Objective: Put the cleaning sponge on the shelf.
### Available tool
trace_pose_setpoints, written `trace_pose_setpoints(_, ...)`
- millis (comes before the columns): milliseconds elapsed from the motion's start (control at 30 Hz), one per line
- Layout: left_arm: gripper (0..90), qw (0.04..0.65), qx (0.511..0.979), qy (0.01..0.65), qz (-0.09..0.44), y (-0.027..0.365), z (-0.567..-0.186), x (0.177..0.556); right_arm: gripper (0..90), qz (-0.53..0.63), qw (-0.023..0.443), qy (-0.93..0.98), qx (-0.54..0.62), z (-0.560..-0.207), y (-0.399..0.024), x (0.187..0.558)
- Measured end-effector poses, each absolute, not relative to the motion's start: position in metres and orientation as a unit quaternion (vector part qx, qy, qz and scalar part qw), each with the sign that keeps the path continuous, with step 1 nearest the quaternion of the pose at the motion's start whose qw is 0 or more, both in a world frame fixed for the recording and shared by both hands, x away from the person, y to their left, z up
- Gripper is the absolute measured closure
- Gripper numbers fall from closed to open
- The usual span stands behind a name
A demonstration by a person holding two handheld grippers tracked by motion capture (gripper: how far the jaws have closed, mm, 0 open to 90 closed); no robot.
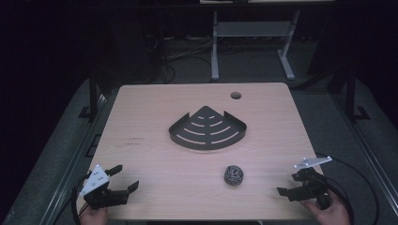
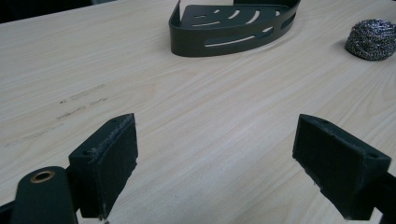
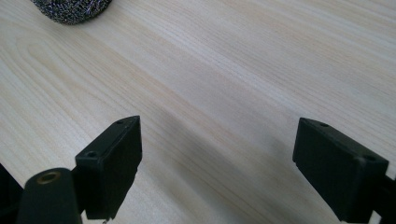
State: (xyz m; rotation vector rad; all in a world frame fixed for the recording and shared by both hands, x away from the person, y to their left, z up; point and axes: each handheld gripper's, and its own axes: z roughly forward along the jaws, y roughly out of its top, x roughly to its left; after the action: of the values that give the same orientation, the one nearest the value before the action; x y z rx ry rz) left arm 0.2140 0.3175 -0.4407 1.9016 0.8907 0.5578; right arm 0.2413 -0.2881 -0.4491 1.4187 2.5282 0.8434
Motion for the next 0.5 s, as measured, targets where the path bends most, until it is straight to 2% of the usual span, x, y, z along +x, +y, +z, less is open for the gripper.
trace_pose_setpoints(500,13.3,0.468,0.775,0.362,0.222,0.318,-0.441,0.214,15.1,0.273,0.065,0.849,0.448,-0.446,-0.271,0.243)
